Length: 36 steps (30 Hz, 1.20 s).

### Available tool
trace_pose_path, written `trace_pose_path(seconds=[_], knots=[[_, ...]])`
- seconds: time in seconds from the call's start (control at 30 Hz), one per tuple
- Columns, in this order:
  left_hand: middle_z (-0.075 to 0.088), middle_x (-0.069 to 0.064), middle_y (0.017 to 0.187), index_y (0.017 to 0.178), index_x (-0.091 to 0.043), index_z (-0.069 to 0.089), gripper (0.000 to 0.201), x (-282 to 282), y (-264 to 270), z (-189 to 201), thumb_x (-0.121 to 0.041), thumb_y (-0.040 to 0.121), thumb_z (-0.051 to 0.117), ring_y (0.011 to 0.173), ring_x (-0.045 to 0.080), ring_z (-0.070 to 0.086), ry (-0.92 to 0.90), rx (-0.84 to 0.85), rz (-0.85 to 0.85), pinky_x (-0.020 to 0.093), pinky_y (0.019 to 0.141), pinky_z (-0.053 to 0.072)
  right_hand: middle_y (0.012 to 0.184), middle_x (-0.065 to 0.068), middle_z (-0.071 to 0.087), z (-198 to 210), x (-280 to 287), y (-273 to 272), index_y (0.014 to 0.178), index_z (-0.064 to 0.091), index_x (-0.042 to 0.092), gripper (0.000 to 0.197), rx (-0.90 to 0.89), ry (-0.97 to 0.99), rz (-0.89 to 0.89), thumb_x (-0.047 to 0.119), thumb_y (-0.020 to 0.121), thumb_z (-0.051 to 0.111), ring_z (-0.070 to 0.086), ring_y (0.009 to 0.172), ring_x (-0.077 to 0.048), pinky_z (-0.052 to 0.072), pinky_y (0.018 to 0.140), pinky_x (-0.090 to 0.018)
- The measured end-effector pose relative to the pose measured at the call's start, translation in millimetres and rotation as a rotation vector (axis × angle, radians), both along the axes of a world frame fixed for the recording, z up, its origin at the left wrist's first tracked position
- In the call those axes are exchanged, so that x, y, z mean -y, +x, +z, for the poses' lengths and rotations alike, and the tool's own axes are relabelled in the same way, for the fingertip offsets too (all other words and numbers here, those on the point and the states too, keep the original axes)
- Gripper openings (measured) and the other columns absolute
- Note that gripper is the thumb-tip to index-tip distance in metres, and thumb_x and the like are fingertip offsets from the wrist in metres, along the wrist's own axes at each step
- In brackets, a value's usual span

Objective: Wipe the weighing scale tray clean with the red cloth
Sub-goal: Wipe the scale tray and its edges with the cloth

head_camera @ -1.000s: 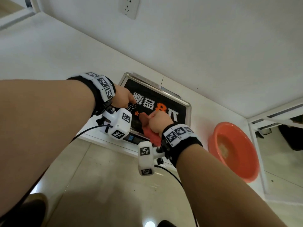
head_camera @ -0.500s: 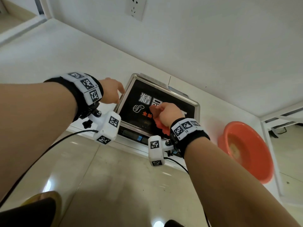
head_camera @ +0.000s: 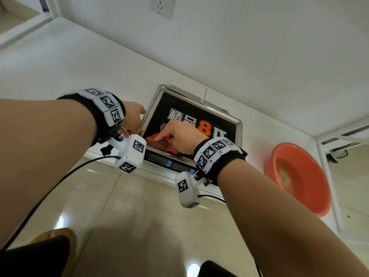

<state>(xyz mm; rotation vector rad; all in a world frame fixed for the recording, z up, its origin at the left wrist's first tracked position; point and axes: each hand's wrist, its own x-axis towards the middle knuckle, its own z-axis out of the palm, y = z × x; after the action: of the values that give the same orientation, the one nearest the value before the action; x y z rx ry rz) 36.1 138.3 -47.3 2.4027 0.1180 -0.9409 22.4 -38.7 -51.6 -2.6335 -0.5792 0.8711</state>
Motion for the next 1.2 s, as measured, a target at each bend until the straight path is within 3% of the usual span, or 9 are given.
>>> trace_pose_path(seconds=[0.2,0.3,0.37,0.5,0.63,0.77,0.9,1.03,1.2], knots=[[0.067,0.012,0.095,0.15,-0.02,0.023,0.077,-0.9,2.3,-0.7,0.0,0.086,0.062,0.092,0.029,0.071,0.004,-0.004,-0.01,0.03,0.065,0.058,0.101,0.002,0.072,7.6,13.7,0.6,0.102,0.076,0.022,0.018,0.082,-0.181,0.147,0.019,0.094,0.06,0.066,0.096,-0.017,0.054,0.091,-0.036],[0.066,0.011,0.095,0.15,-0.021,0.023,0.076,-1.1,3.0,0.2,-0.001,0.087,0.061,0.093,0.029,0.07,0.024,-0.002,-0.017,0.028,0.062,0.058,0.09,0.006,0.07,15.3,31.8,-1.7,0.103,0.076,0.022,0.024,-0.015,-0.069,-0.06,0.009,0.094,0.058,0.066,0.078,-0.015,0.056,0.062,-0.021],[0.068,0.013,0.102,0.15,-0.02,0.023,0.076,-0.8,3.4,-0.1,-0.003,0.086,0.061,0.094,0.029,0.071,0.051,0.002,-0.045,0.033,0.068,0.06,0.083,0.003,0.069,16.3,45.6,-1.0,0.102,0.074,0.029,0.033,-0.058,0.035,-0.259,0.003,0.093,0.056,0.06,0.06,-0.013,0.043,0.039,-0.02],[0.069,0.014,0.105,0.151,-0.02,0.022,0.078,0.3,4.4,-1.7,-0.004,0.086,0.062,0.096,0.029,0.071,0.105,0.023,-0.097,0.039,0.083,0.059,0.088,-0.011,0.073,12.7,62.8,-2.9,0.102,0.068,0.029,0.037,-0.104,0.128,-0.511,-0.003,0.087,0.055,0.06,0.061,-0.027,0.041,0.043,-0.024],[0.067,0.013,0.107,0.151,-0.019,0.022,0.075,0.5,4.5,-2.3,-0.001,0.087,0.058,0.097,0.03,0.07,0.091,0.016,-0.082,0.039,0.082,0.059,0.074,0.002,0.064,10.0,52.0,-4.1,0.104,0.069,0.021,0.029,-0.125,0.027,-0.466,-0.001,0.091,0.056,0.056,0.055,-0.012,0.038,0.032,-0.015],[0.067,0.013,0.105,0.151,-0.019,0.024,0.076,0.5,4.2,-1.2,0.001,0.086,0.059,0.097,0.03,0.07,0.075,0.019,-0.066,0.038,0.077,0.059,0.095,-0.005,0.07,16.3,50.4,-6.7,0.098,0.071,0.019,0.026,-0.284,0.018,-0.43,-0.002,0.09,0.059,0.065,0.072,-0.018,0.05,0.047,-0.024],[0.064,0.016,0.116,0.15,-0.019,0.024,0.074,-0.3,2.4,0.7,0.002,0.087,0.057,0.099,0.031,0.069,0.052,0.012,-0.043,0.031,0.071,0.057,0.097,-0.002,0.071,16.5,73.4,-7.4,0.102,0.074,0.021,0.034,-0.117,0.033,-0.551,-0.005,0.09,0.056,0.07,0.096,-0.028,0.06,0.083,-0.041],[0.064,0.018,0.116,0.151,-0.017,0.023,0.073,1.1,3.2,0.4,0.003,0.088,0.055,0.098,0.031,0.07,0.076,0.027,-0.067,0.038,0.08,0.058,0.097,-0.006,0.072,14.1,90.1,-10.4,0.106,0.071,0.013,0.03,-0.218,0.058,-0.768,-0.007,0.093,0.053,0.07,0.09,-0.025,0.059,0.089,-0.045],[0.067,0.017,0.111,0.151,-0.016,0.023,0.075,1.9,3.6,-1.0,0.002,0.086,0.056,0.092,0.031,0.071,0.107,0.046,-0.1,0.034,0.076,0.057,0.108,-0.001,0.062,9.5,80.1,-11.6,0.11,0.067,0.023,0.03,-0.104,-0.084,-0.628,0.001,0.093,0.057,0.061,0.112,-0.027,0.053,0.1,-0.048]])
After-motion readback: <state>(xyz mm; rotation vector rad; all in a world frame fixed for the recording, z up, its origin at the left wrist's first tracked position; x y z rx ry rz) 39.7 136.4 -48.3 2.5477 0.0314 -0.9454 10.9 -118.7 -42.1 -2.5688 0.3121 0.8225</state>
